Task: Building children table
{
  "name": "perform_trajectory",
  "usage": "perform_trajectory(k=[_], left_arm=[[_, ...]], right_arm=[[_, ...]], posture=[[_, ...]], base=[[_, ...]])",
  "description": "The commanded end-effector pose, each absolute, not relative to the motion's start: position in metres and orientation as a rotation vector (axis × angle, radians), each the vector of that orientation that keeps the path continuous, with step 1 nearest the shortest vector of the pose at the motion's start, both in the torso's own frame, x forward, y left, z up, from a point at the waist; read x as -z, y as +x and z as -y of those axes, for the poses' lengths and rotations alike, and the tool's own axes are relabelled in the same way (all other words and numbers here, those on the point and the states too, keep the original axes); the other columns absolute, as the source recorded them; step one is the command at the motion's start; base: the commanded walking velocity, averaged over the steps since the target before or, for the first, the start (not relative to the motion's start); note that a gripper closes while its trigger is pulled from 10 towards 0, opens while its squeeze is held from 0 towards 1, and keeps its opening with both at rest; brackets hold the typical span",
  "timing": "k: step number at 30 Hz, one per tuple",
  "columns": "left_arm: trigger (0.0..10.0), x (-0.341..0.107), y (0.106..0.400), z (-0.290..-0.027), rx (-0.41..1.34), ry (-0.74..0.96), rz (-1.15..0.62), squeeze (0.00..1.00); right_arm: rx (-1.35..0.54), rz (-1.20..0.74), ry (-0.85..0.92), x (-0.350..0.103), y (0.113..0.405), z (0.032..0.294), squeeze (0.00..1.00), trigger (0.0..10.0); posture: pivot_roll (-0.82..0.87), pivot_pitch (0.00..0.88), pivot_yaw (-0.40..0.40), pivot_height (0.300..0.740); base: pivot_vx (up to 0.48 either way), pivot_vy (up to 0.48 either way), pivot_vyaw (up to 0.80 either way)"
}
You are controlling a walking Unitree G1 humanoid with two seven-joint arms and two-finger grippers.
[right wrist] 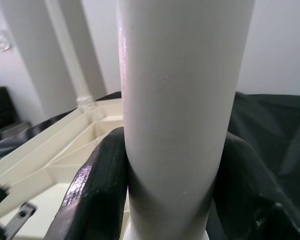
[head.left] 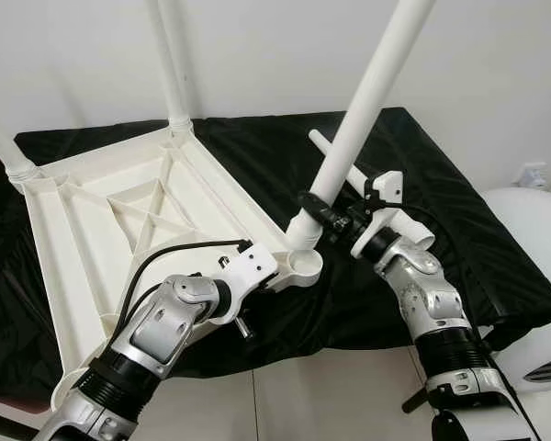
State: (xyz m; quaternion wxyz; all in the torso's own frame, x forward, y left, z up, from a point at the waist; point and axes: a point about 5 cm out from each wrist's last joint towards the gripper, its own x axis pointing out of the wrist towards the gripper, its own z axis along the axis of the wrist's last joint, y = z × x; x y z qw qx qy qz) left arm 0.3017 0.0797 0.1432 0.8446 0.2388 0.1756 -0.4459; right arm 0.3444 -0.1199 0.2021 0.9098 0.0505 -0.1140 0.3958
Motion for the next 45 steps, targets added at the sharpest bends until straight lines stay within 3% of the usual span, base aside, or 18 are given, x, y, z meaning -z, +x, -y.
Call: perform_trajectory(k=[1,22,45], left_arm=[[10.0,-0.13,0.297,-0.083,0.922,0.533,-0.43,0.0],[10.0,-0.129,0.305,-0.099,0.868,0.565,-0.457,0.0],[10.0,-0.129,0.302,-0.097,0.859,0.574,-0.445,0.0]], right_arm=[[-0.847,0.212,0.102,-0.196,0.342,0.117,0.0,10.0],[-0.867,0.099,0.076,-0.176,0.33,0.139,0.0,10.0],[-0.945,0.085,0.015,-0.183,0.346,0.117,0.0,10.0]], posture=[[-0.05,0.051,0.017,0.74],[-0.06,0.084,0.029,0.74],[-0.06,0.107,0.014,0.74]], base=[[0.0,0.0,0.0],[0.0,0.0,0.0],[0.0,0.0,0.0]])
